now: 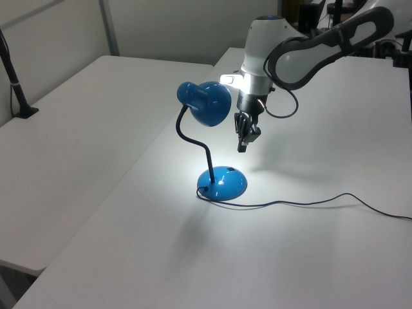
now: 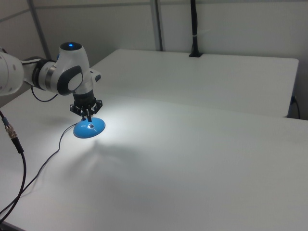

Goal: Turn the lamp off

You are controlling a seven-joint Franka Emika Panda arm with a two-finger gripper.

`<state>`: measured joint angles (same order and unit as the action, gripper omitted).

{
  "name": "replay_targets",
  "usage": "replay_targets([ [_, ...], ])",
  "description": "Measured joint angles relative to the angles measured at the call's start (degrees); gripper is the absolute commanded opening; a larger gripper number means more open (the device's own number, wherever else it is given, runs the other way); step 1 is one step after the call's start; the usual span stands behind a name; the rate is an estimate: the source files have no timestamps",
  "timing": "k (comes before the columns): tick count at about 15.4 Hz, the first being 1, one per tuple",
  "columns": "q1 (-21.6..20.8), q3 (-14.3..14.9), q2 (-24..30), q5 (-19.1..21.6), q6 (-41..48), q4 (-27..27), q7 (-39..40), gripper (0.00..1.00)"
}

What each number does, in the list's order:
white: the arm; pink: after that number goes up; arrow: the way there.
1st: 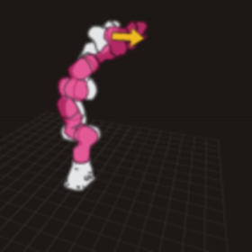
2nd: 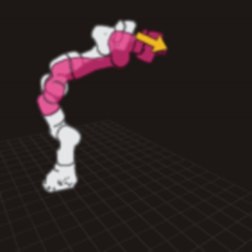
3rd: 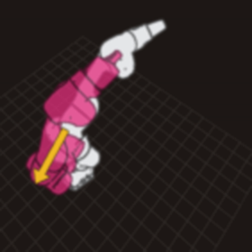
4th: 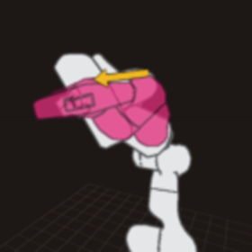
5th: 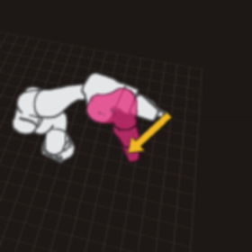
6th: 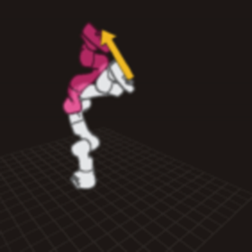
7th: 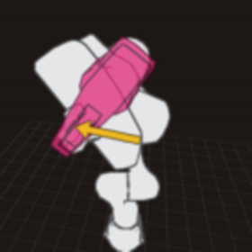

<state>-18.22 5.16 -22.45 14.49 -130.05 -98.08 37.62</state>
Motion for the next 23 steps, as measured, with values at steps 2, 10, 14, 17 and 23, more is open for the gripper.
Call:
replay_targets([
  [2,0.04,0.00,-1.11,0.00,-0.68,1.12,0.00,0.00],
  [10,-0.21,-0.25,-5.12,0.00,-3.36,1.55,0.24,0.00],
  [14,-0.60,-0.50,-5.32,-0.01,-3.36,1.77,0.26,0.00],
  [17,-0.68,-0.50,-5.36,-0.01,-4.04,1.79,0.26,0.00],
  [23,-0.78,-0.51,-6.25,-0.99,-4.62,1.86,0.50,0.00],
])
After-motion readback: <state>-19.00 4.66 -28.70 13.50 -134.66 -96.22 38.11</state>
